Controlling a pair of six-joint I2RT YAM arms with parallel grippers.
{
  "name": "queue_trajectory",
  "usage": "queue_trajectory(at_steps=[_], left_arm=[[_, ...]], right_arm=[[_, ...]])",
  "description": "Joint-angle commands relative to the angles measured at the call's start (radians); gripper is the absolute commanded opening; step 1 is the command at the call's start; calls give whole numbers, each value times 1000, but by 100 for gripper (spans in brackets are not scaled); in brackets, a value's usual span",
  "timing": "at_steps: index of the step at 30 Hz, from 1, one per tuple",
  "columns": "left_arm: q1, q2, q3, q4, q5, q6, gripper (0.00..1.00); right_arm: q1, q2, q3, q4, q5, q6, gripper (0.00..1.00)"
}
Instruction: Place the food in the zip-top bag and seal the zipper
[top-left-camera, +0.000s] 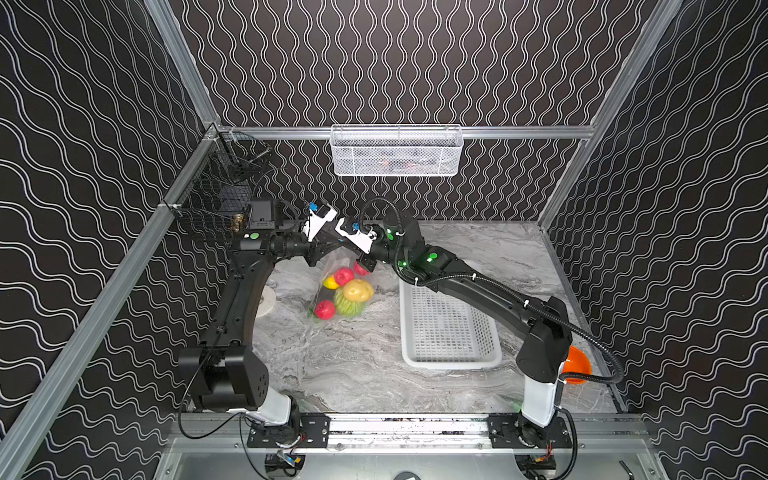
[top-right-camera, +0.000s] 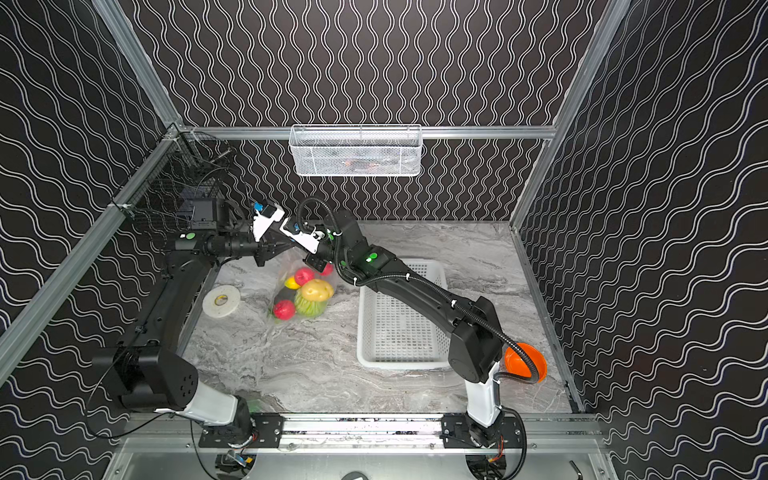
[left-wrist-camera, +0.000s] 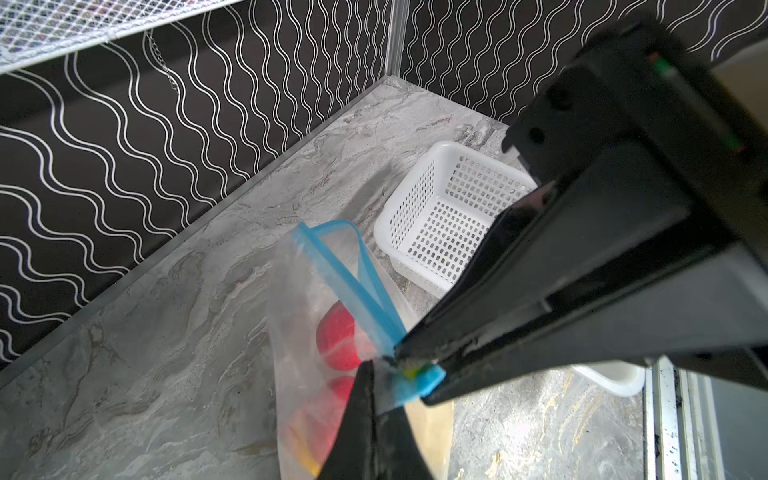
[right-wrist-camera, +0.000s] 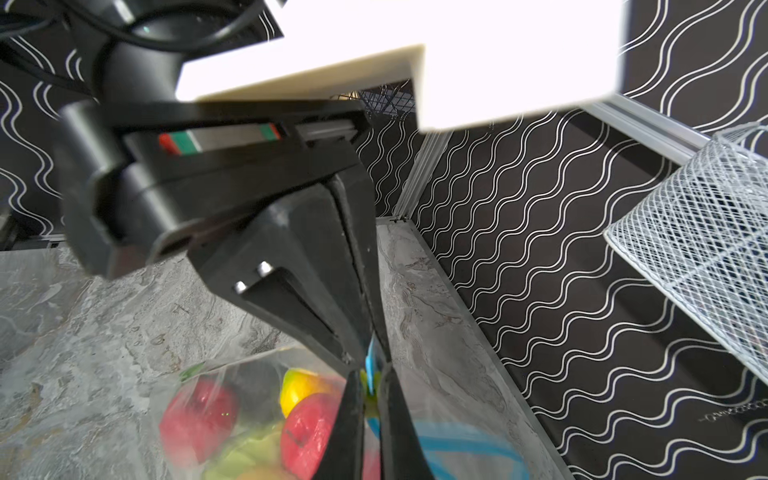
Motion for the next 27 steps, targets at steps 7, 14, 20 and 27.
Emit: queue_trajectory(at_steps=[7, 14, 20, 27], left_arm=[[-9, -31, 28, -74, 77, 39, 0], [-58, -56, 3, -134, 81, 86, 0], [-65, -72, -25, -144, 87, 101, 0], [-69, -71, -31, -146, 92, 105, 0]], right_arm=[[2, -10, -5, -6, -22, -36, 1], [2, -54, -7, -16, -25, -62, 18], [2, -68, -15, -53, -16, -103, 19], [1, -88, -34, -88, -22, -122, 20]])
